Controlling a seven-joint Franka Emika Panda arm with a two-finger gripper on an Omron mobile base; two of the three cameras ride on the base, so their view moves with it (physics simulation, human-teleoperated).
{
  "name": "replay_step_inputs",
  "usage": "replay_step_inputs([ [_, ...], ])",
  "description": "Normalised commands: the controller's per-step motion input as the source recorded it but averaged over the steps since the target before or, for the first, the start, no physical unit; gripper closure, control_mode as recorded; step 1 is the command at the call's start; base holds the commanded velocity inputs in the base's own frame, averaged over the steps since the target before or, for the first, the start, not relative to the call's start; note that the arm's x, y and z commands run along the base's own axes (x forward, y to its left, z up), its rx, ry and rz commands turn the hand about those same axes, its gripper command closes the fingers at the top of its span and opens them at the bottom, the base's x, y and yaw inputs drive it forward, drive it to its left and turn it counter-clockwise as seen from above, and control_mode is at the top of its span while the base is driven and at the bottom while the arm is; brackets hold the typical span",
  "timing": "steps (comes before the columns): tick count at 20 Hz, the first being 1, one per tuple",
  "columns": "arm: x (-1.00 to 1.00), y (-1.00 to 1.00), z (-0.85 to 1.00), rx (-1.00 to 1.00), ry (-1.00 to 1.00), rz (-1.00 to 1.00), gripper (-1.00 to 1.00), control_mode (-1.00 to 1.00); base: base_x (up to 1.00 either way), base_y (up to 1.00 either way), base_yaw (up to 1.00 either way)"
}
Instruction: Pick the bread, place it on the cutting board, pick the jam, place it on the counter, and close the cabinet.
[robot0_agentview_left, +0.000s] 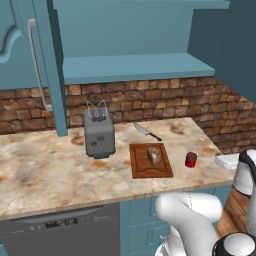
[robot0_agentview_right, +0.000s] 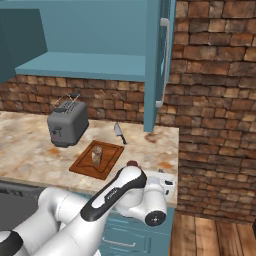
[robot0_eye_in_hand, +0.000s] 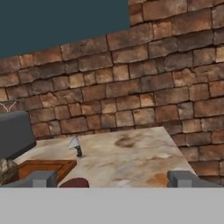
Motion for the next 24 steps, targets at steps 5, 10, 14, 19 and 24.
replay_step_inputs([
  [5, -0.06, -0.11, 0.12, 0.01, -0.04, 0.0, -1.0, -1.0, 0.0, 0.0, 0.0],
  [10, -0.05, -0.13, 0.15, 0.01, -0.04, 0.0, -1.0, -1.0, 0.0, 0.0, 0.0],
  [14, -0.04, -0.07, 0.13, 0.01, -0.04, 0.0, -1.0, -1.0, 0.0, 0.0, 0.0],
  [19, -0.06, -0.08, 0.17, 0.01, -0.05, 0.0, -1.0, -1.0, 0.0, 0.0, 0.0],
  [24, -0.04, -0.07, 0.21, 0.01, -0.05, 0.0, -1.0, -1.0, 0.0, 0.0, 0.0],
])
